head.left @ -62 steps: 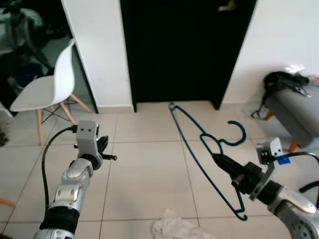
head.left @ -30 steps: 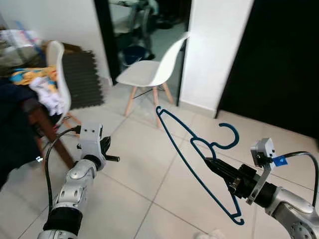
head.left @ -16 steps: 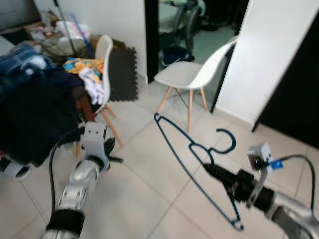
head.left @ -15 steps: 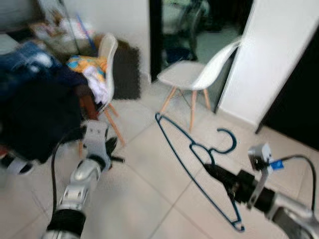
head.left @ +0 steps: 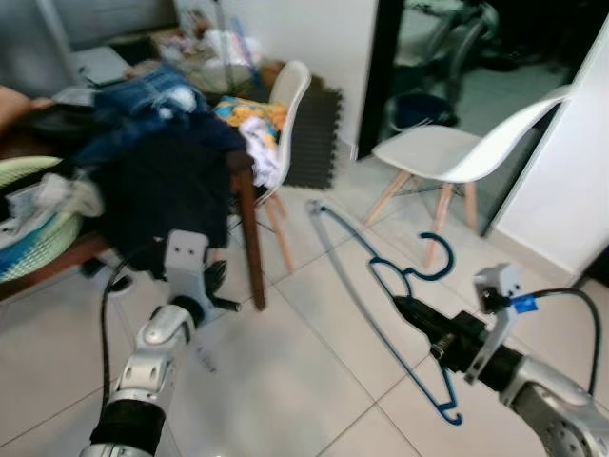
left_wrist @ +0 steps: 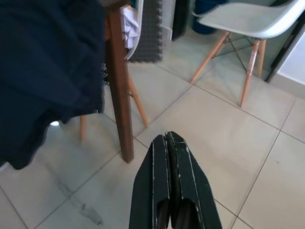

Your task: Hang hanger

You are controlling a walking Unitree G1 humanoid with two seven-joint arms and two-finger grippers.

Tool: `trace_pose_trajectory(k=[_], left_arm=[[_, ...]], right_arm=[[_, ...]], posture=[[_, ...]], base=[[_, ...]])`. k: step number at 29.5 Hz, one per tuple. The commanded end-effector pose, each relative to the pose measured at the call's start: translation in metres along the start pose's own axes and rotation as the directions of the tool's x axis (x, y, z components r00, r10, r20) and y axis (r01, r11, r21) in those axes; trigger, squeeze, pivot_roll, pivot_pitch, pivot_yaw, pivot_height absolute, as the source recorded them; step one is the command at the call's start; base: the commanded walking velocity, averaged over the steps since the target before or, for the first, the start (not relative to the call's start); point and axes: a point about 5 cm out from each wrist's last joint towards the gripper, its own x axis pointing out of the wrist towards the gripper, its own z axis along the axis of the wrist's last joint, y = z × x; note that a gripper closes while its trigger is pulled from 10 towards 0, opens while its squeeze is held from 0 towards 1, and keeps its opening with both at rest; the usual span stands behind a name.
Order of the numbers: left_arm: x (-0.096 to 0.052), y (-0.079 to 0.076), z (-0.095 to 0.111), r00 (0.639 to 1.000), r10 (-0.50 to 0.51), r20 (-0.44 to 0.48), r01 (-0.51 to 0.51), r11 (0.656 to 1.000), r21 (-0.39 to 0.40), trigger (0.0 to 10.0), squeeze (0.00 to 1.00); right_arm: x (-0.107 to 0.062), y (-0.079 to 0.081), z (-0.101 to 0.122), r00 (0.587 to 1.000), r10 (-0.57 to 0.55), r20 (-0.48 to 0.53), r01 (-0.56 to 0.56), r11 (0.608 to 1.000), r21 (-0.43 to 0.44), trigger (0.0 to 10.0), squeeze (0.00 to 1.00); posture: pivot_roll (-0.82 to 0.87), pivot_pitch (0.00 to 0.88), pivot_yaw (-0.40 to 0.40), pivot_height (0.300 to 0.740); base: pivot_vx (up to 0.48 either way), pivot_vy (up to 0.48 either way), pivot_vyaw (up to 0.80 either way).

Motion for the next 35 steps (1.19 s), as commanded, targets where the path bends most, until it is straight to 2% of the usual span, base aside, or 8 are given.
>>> trace_pose_trajectory(k=[1,9,14,20,24,26,30,35], left_arm=[[0.0,0.001,0.007,0.999,-0.003,0.033,0.003,1.0,0.014,10.0,0.0],[0.003,-0.002,0.021,0.997,-0.018,0.077,0.016,1.0,0.025,10.0,0.0],[0.007,-0.01,0.04,0.989,-0.052,0.138,0.045,0.997,0.057,10.0,0.0],[0.011,-0.017,0.074,0.966,-0.085,0.243,0.056,0.991,0.122,10.0,0.0],[0.011,-0.021,0.109,0.934,-0.102,0.343,0.026,0.975,0.219,10.0,0.0],[0.011,-0.021,0.109,0.934,-0.102,0.343,0.026,0.975,0.219,10.0,0.0],[0.005,-0.013,0.141,0.902,-0.058,0.427,-0.06,0.964,0.258,10.0,0.0],[0.003,-0.006,0.139,0.913,-0.004,0.409,-0.109,0.961,0.253,10.0,0.0]], right_arm=[[-0.001,-0.003,0.002,1.0,-0.028,0.015,0.028,1.0,-0.004,10.0,0.0],[0.0,-0.002,0.002,0.999,-0.029,0.022,0.029,1.0,-0.004,10.0,0.0],[0.002,0.0,0.002,1.0,-0.02,0.021,0.02,1.0,-0.017,10.0,0.0],[0.004,0.004,0.006,1.0,0.021,0.019,-0.02,0.999,-0.033,10.0,0.0],[0.005,0.006,0.012,0.999,0.034,0.036,-0.032,0.999,-0.04,10.0,0.0],[0.005,0.006,0.012,0.999,0.034,0.036,-0.032,0.999,-0.04,10.0,0.0],[0.008,0.01,0.017,0.997,0.057,0.049,-0.055,0.997,-0.05,10.0,0.0],[0.008,0.01,0.018,0.997,0.063,0.052,-0.061,0.997,-0.051,10.0,0.0]], posture=[[-0.05,0.11,0.001,0.74],[-0.05,0.108,0.001,0.74],[-0.05,0.104,0.002,0.74],[-0.05,0.109,0.004,0.74],[-0.04,0.117,0.004,0.74],[-0.04,0.117,0.004,0.74],[-0.02,0.122,0.004,0.74],[-0.02,0.123,0.003,0.74]], base=[[0.311,0.0,0.0],[0.355,0.0,0.0],[0.392,0.0,0.0],[0.416,0.0,0.74],[0.438,0.0,0.8],[0.442,0.0,0.8],[0.48,0.0,0.8],[0.471,0.0,0.8]])
